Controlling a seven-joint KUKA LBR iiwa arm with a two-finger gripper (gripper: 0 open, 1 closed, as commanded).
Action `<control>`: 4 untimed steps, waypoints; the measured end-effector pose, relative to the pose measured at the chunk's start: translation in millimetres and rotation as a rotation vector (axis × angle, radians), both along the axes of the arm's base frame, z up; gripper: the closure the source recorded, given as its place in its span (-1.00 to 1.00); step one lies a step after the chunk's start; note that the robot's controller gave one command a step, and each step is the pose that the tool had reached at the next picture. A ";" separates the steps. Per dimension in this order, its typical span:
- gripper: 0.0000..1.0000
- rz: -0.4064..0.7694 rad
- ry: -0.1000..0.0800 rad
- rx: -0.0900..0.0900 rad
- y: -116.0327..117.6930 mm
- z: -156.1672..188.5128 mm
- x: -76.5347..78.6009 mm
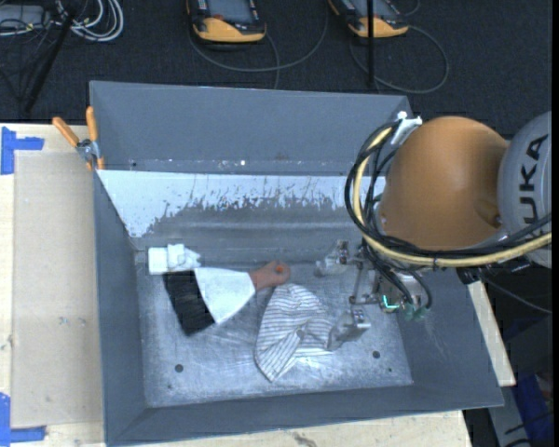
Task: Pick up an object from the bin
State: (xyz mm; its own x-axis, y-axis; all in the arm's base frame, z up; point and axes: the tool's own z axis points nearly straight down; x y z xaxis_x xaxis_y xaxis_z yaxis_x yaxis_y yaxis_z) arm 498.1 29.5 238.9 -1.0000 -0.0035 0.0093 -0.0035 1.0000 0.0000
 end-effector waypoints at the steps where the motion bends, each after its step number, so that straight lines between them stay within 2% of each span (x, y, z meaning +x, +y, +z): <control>1: -1.00 -0.001 -0.008 0.000 -0.1 3.5 1.5; 2: -1.00 0.050 -0.013 0.000 5.4 -57.7 -5.8; 3: -1.00 0.031 -0.011 0.001 4.9 -122.3 4.4; 4: 1.00 0.018 -0.002 0.001 16.4 -163.3 0.2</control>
Offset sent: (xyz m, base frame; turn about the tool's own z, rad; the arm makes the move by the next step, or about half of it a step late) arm -0.0137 0.0107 -0.1134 -0.0994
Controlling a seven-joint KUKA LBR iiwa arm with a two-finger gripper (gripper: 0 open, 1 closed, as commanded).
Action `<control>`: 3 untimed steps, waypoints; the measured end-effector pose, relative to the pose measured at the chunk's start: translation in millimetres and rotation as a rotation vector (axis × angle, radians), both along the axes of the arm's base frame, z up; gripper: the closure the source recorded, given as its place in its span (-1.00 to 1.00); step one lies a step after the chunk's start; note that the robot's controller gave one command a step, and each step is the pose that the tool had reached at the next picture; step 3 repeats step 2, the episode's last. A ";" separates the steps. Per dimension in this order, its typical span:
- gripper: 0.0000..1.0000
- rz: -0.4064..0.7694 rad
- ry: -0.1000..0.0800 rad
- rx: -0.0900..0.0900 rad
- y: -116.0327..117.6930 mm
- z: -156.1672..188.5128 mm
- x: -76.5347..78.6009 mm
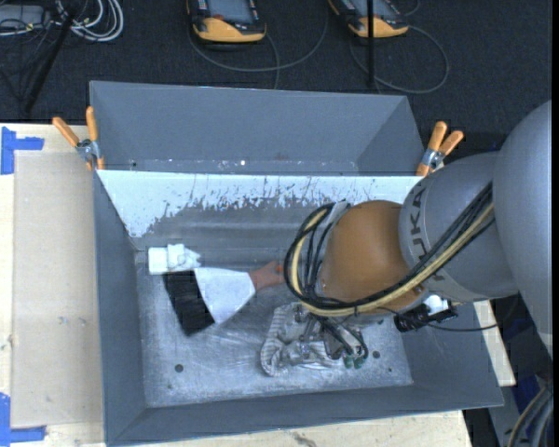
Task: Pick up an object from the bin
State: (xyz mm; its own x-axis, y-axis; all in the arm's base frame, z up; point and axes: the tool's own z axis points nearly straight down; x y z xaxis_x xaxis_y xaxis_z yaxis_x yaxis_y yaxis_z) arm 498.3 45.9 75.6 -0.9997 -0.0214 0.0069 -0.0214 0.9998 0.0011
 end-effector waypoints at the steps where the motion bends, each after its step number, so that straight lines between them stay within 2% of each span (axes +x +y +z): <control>1: 1.00 0.000 0.000 0.000 0.0 0.0 0.0; 2: 1.00 0.009 -0.008 0.000 23.0 137.5 -6.7; 3: 1.00 0.009 -0.008 0.000 23.0 137.5 -6.7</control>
Offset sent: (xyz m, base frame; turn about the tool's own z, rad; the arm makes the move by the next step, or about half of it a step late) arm -0.0072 0.0223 0.1377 -0.0061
